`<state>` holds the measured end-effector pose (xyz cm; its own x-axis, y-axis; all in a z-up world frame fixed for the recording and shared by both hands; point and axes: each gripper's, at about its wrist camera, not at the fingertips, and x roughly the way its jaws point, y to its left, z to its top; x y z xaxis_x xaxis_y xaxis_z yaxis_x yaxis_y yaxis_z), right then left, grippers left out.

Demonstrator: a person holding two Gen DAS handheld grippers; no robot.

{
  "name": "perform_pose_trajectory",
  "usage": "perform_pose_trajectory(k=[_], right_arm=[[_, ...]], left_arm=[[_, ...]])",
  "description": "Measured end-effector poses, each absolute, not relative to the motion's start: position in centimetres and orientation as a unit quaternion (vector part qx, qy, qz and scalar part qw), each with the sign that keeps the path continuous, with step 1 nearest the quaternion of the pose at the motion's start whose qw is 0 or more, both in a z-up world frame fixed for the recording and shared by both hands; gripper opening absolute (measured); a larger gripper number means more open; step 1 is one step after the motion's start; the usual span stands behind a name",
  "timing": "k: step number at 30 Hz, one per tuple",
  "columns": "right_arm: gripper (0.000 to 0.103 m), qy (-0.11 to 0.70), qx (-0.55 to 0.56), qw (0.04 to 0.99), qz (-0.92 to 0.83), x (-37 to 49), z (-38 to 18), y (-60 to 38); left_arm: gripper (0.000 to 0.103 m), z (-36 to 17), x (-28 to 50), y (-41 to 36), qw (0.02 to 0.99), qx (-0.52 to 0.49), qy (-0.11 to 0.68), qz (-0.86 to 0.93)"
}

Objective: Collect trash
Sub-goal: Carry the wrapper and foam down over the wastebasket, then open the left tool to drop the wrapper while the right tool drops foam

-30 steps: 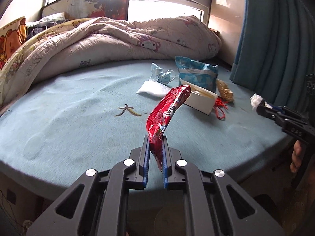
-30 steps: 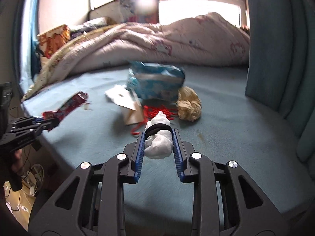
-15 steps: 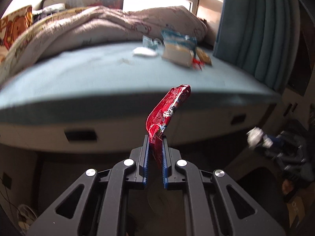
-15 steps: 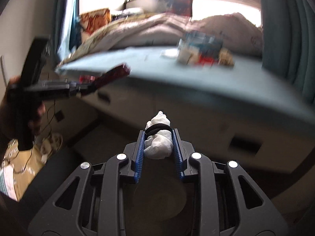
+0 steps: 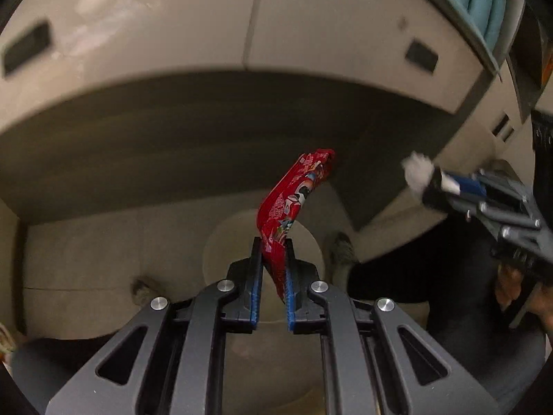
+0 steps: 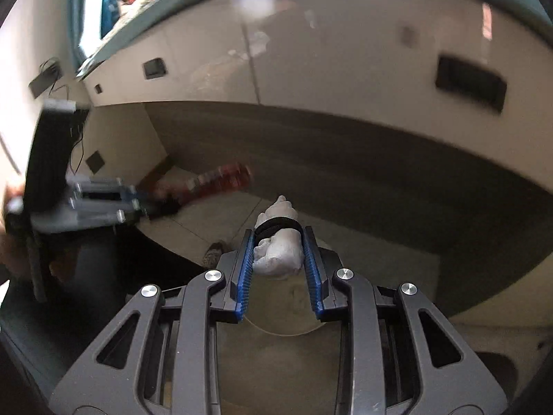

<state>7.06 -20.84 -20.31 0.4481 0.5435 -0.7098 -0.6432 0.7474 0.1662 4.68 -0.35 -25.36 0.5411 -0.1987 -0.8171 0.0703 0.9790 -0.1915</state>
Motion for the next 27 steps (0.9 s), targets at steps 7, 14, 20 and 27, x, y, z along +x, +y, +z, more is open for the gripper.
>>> perform_pose_trajectory(k=[7, 14, 20, 27], right_arm=[[0.025, 0.418, -0.053, 0.841, 0.34, 10.3, -22.8, -20.2], [0.025, 0.442, -0.04, 0.832, 0.333, 12.8, -24.2, -19.8], [0.026, 0.444, -0.044, 0.829, 0.337, 13.6, -24.6, -19.1], [0.026, 0.451, -0.044, 0.826, 0.336, 13.9, -25.0, -19.2]], left_arm=[[0.011, -30.4, 7.1, -0.9, 0.841, -0.058, 0.531, -0.089], [0.011, -32.9, 10.3, -1.4, 0.823, -0.052, 0.557, -0.103], [0.084, -33.5, 11.3, -1.8, 0.825, -0.031, 0.558, -0.09], [0.097, -32.2, 11.5, 0.3, 0.838, -0.053, 0.54, -0.05]])
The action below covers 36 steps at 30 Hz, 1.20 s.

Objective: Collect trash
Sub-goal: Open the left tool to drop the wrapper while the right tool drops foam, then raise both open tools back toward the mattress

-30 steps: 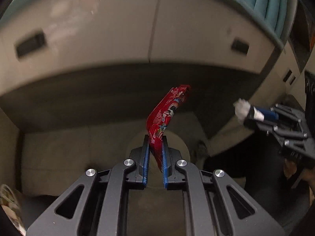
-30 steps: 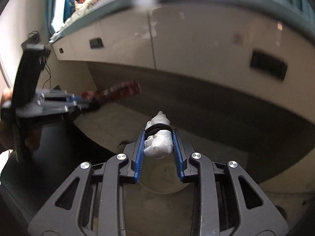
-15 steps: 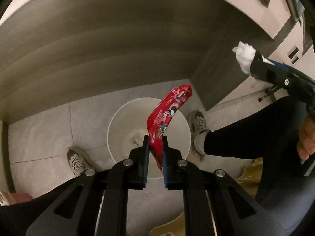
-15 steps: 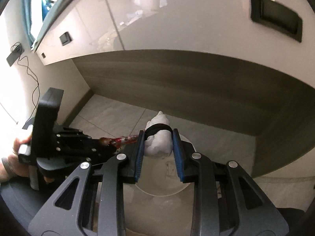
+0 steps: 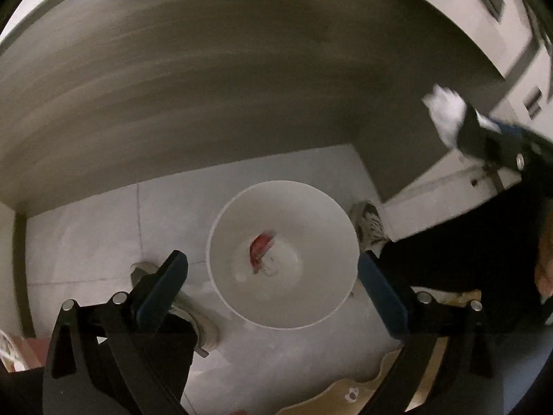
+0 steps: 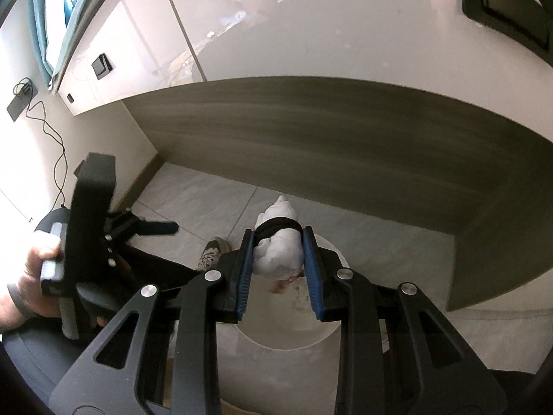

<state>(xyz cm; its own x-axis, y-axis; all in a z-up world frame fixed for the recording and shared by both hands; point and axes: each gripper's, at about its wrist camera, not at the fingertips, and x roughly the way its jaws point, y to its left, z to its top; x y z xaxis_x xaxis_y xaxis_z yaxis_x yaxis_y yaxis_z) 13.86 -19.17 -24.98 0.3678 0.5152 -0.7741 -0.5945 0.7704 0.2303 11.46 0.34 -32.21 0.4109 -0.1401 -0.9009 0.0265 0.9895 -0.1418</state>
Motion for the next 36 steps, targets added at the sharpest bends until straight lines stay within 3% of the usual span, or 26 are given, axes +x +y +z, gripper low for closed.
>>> perform_pose_trajectory(k=[14, 16, 17, 18, 26, 36], right_arm=[[0.027, 0.474, -0.1, 0.798, 0.359, 13.1, -26.8, -16.0], [0.049, 0.477, -0.112, 0.8, 0.346, 13.0, -27.2, -15.8], [0.079, 0.474, -0.12, 0.806, 0.333, 13.0, -27.3, -15.9], [0.097, 0.473, -0.122, 0.81, 0.325, 13.0, -27.4, -16.1], [0.097, 0.463, -0.085, 0.827, 0.307, 13.4, -26.1, -17.7], [0.097, 0.414, -0.057, 0.853, 0.314, 10.3, -21.6, -19.4]], left_arm=[[0.097, -28.3, 10.3, 3.6, 0.862, -0.081, 0.5, -0.027], [0.097, -28.1, 10.3, 3.9, 0.863, -0.085, 0.498, -0.026], [0.097, -28.1, 10.2, 4.0, 0.863, -0.085, 0.498, -0.025], [0.097, -28.0, 10.2, 4.0, 0.863, -0.086, 0.498, -0.022], [0.097, -27.4, 9.8, 3.3, 0.872, -0.086, 0.482, -0.02], [0.097, -22.6, 5.9, 3.1, 0.895, -0.064, 0.441, -0.016]])
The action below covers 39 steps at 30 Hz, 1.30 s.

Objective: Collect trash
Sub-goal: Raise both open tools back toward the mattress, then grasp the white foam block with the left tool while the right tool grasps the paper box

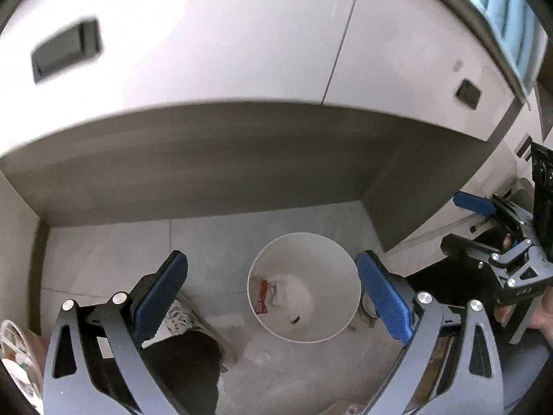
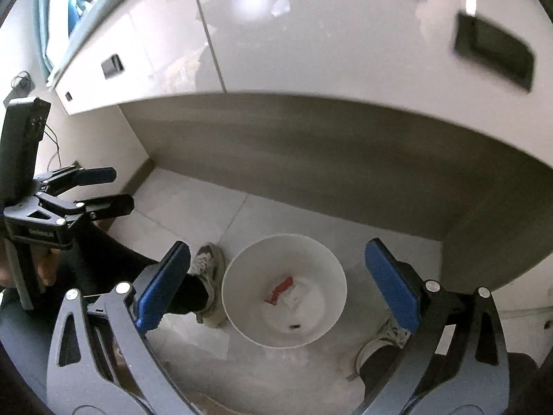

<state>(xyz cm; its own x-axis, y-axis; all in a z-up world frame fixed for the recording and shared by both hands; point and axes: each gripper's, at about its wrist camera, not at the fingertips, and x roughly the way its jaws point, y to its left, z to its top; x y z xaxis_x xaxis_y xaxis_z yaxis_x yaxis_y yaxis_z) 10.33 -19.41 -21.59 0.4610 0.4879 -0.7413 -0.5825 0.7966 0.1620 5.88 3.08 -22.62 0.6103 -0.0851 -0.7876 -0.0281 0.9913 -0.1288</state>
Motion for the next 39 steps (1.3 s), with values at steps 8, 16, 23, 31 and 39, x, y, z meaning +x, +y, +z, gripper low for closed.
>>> perform_pose_trajectory(k=[8, 16, 23, 31, 39], right_arm=[[0.097, 0.302, -0.053, 0.891, 0.336, 7.3, -10.7, -20.6], [0.097, 0.228, -0.051, 0.911, 0.34, 9.6, -1.0, -20.3], [0.097, 0.209, -0.069, 0.912, 0.346, 14.3, 3.5, -18.4], [0.098, 0.256, -0.109, 0.896, 0.346, 22.2, 4.2, -12.9], [0.097, 0.333, -0.124, 0.872, 0.336, 31.1, 1.6, -8.0]], left_arm=[[0.097, -14.9, 3.9, 2.3, 0.924, -0.048, 0.378, -0.022], [0.097, -5.8, 5.5, 1.1, 0.95, -0.027, 0.31, -0.029], [0.097, -0.8, 9.5, 2.1, 0.962, -0.029, 0.272, -0.019], [0.097, 2.2, 15.8, 4.2, 0.962, -0.029, 0.271, -0.017], [0.097, 1.6, 22.1, 7.4, 0.955, -0.035, 0.294, -0.01]])
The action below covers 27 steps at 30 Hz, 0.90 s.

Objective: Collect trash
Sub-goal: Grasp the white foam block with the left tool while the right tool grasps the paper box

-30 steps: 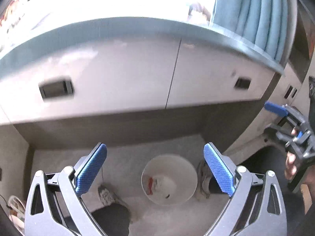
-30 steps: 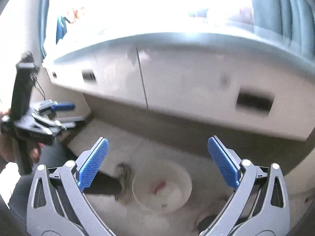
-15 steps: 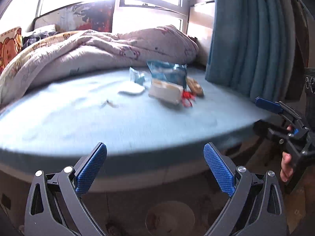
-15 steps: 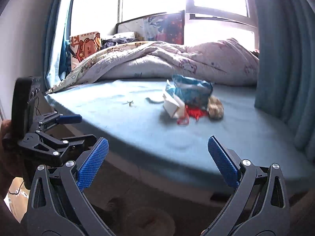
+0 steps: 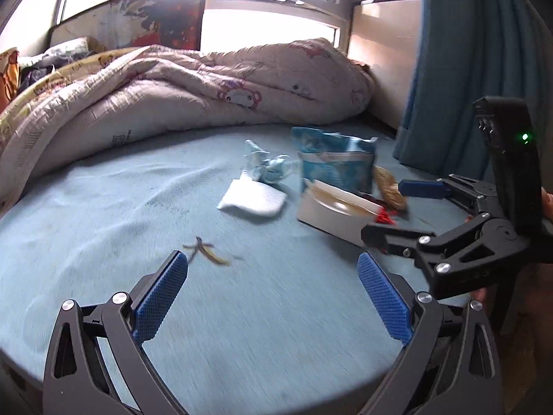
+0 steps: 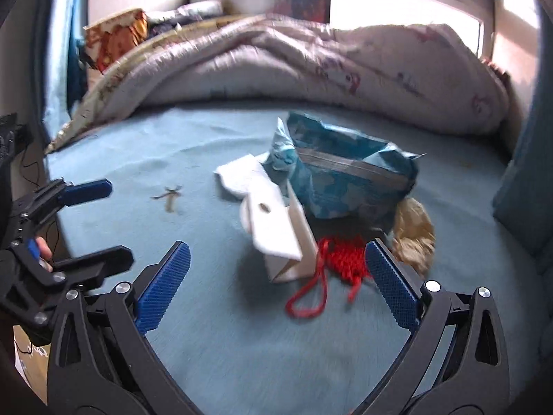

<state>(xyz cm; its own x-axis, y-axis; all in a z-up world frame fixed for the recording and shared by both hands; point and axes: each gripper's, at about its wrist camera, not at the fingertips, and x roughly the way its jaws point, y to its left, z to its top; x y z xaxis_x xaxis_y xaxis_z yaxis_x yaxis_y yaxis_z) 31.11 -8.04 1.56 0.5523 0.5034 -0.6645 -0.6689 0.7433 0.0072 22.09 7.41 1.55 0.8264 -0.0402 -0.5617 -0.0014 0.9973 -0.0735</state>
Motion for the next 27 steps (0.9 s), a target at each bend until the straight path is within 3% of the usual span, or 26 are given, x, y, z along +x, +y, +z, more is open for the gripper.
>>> perform_pose_trajectory(k=[2, 4, 5, 7, 8, 18, 25, 26, 27], right_arm=[[0.091, 0.34, -0.14, 0.866, 0.34, 31.9, 1.1, -7.1], [0.062, 0.352, -0.155, 0.855, 0.349, 32.6, 0.5, -6.2], [0.031, 0.358, -0.158, 0.849, 0.354, 32.9, 0.2, -6.0], [0.027, 0.365, -0.154, 0.848, 0.353, 33.2, 0.1, -6.1], [0.017, 0.363, -0.151, 0.846, 0.36, 33.2, 0.2, -6.3], [0.016, 0.334, -0.115, 0.856, 0.377, 32.9, 2.7, -10.1], [0.016, 0.316, -0.101, 0.859, 0.389, 32.6, 3.8, -12.4], [0.016, 0.315, -0.098, 0.86, 0.389, 32.5, 3.9, -12.7], [0.016, 0.314, -0.097, 0.86, 0.39, 32.5, 3.9, -12.9]], left_arm=[[0.097, 1.5, 23.0, 8.1, 0.954, -0.039, 0.297, -0.009], [0.097, 1.5, 24.2, 8.7, 0.953, -0.04, 0.299, -0.009], [0.097, 1.4, 24.8, 8.9, 0.953, -0.039, 0.3, -0.009], [0.097, 1.4, 25.8, 9.1, 0.952, -0.038, 0.304, -0.008], [0.097, 1.4, 26.4, 9.1, 0.951, -0.038, 0.307, -0.008], [0.097, 1.1, 31.7, 8.0, 0.93, -0.028, 0.365, -0.006], [0.096, -1.1, 37.2, 7.6, 0.892, -0.02, 0.452, 0.004], [0.093, -1.2, 37.6, 7.6, 0.891, -0.019, 0.454, 0.005], [0.075, -1.1, 37.6, 7.5, 0.893, -0.012, 0.45, 0.01]])
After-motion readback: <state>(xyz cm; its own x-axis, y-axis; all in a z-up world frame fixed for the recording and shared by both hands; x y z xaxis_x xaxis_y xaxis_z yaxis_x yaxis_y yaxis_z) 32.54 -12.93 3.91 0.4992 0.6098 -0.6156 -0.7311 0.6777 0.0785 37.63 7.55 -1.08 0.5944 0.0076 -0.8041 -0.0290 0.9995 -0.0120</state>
